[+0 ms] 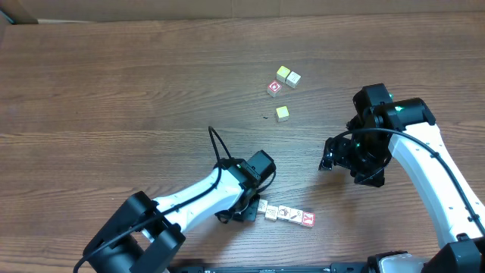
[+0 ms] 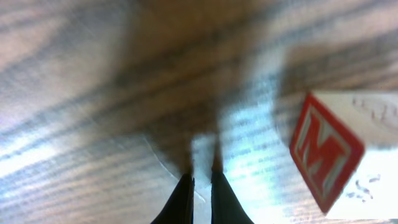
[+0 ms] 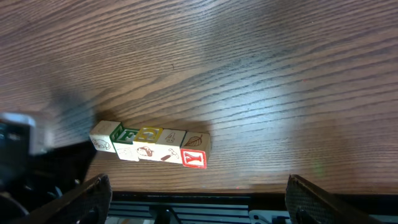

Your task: Flip 5 blocks

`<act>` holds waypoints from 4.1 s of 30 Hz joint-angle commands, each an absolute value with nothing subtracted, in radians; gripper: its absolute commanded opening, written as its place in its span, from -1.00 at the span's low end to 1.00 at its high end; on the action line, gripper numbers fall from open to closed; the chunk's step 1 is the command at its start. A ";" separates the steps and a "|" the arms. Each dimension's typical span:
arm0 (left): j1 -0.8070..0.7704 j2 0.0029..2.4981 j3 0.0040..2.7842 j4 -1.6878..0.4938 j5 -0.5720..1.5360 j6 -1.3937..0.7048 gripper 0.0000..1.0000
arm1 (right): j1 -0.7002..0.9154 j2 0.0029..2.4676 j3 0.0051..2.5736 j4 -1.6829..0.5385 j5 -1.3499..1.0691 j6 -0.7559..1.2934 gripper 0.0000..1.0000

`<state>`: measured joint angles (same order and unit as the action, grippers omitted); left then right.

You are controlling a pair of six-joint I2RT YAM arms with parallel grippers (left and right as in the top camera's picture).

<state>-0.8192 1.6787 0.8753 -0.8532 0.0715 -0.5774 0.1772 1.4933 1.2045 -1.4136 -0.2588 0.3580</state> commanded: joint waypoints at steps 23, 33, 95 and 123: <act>-1.046 1.677 0.866 -0.753 0.120 -0.785 -0.91 | 0.175 1.481 1.228 -1.397 -0.264 0.339 0.80; -1.034 1.677 0.865 -0.678 0.124 -0.782 -0.92 | 0.175 1.481 1.228 -1.402 -0.264 0.340 0.80; -1.047 1.279 0.886 -0.984 -0.146 -0.784 -0.92 | 0.175 1.481 1.228 -1.439 -0.264 0.336 -0.13; -0.847 1.345 0.885 -0.956 -0.216 -0.512 -0.92 | 0.326 1.296 0.809 -1.295 -0.368 0.694 -0.58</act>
